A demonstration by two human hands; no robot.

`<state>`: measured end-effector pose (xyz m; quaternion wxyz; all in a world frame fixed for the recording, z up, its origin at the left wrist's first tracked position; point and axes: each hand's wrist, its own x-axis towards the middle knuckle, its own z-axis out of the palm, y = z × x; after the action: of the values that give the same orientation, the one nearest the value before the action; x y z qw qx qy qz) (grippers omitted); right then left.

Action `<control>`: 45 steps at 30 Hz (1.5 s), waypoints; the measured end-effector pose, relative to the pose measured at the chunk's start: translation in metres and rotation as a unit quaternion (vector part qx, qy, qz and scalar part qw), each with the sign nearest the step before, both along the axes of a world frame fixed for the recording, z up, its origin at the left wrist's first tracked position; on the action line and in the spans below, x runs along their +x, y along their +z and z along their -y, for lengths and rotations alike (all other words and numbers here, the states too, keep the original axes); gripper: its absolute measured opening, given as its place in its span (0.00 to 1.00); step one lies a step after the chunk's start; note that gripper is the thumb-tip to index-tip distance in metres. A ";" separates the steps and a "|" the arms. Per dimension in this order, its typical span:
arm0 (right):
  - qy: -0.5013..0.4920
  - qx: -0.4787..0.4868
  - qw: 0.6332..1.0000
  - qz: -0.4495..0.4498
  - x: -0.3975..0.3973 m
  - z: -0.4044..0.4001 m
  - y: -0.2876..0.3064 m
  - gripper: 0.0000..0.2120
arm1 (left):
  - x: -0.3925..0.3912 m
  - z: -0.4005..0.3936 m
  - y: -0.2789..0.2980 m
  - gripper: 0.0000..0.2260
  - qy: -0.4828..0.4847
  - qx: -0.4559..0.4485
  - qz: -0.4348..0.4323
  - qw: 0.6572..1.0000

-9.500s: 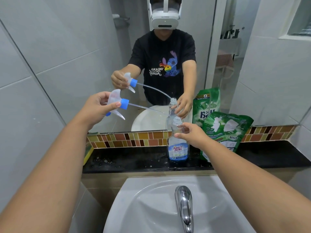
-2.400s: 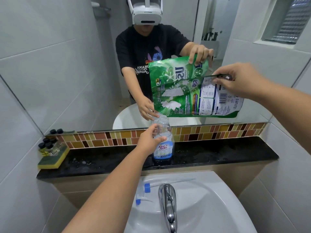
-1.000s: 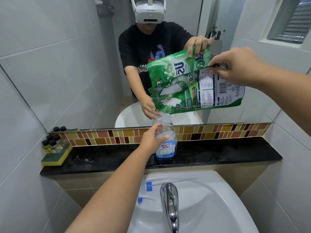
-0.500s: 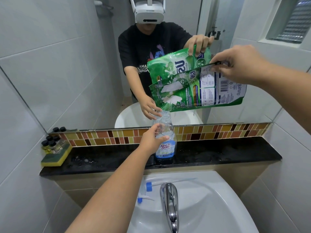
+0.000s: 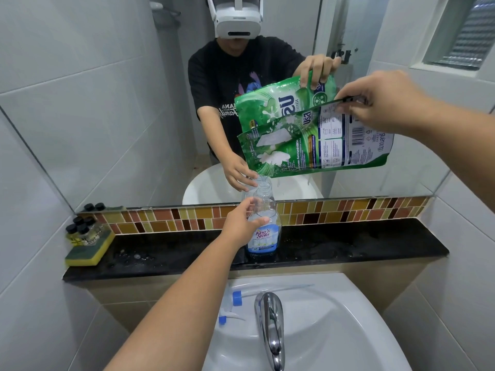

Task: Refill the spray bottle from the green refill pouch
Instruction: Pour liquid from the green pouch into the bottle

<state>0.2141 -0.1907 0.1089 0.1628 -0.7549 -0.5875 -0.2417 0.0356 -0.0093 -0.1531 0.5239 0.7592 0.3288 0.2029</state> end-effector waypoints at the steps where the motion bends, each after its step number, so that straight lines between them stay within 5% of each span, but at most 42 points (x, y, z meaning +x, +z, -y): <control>1: 0.001 -0.001 1.000 -0.001 0.000 0.000 0.000 0.08 | 0.000 0.000 -0.001 0.24 0.000 -0.001 0.002 1.000; 45: 0.004 0.010 1.000 -0.004 0.003 0.001 -0.002 0.07 | 0.002 -0.005 -0.011 0.28 0.005 -0.001 0.008 1.000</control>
<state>0.2173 -0.1914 0.1066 0.1737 -0.7520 -0.5873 -0.2439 0.0375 -0.0043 -0.1637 0.5263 0.7555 0.3283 0.2109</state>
